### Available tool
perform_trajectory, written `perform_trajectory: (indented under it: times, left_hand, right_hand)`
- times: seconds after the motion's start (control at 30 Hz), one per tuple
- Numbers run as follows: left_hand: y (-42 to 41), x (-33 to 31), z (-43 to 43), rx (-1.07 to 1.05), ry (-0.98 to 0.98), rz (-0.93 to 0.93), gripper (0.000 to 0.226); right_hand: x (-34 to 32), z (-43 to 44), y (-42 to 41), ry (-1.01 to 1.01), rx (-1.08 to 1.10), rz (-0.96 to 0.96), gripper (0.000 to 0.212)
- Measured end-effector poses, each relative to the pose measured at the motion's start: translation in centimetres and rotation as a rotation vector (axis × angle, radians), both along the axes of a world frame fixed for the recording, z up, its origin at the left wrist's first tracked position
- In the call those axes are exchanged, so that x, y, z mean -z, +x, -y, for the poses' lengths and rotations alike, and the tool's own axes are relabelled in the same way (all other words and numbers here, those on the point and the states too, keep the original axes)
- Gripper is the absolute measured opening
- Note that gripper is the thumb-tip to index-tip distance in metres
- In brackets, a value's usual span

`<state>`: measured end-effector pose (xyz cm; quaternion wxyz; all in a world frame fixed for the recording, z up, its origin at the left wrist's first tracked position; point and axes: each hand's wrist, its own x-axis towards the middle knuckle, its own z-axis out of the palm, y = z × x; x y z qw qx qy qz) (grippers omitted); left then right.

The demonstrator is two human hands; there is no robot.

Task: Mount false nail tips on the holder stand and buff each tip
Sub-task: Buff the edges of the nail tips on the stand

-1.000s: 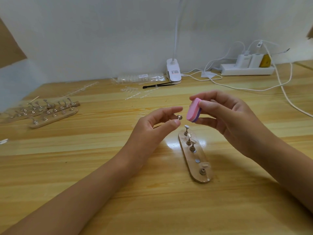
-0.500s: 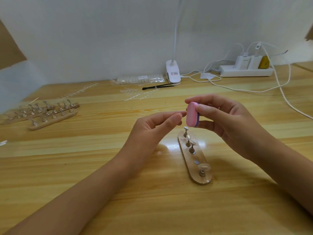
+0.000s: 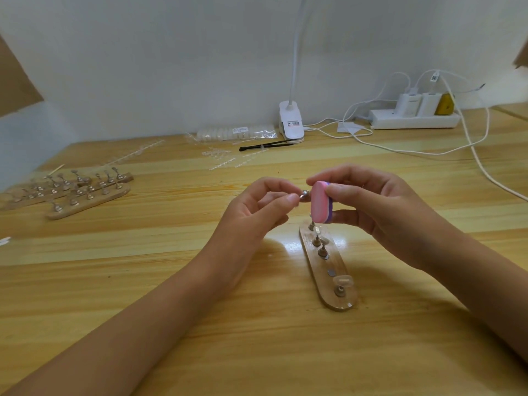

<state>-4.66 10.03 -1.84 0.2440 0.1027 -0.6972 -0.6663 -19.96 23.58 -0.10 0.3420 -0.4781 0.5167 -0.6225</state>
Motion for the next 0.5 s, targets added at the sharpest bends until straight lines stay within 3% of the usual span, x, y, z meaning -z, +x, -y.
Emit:
perform_trajectory:
  times: [0.3, 0.5]
  left_hand:
    - [-0.24, 0.11, 0.21, -0.014, 0.095, 0.000, 0.004]
    - [-0.29, 0.01, 0.13, -0.038, 0.096, 0.016, 0.005]
  right_hand:
    - [0.30, 0.06, 0.39, 0.062, -0.007, -0.010, 0.023]
    - [-0.09, 0.05, 0.40, 0.020, 0.048, 0.046, 0.033]
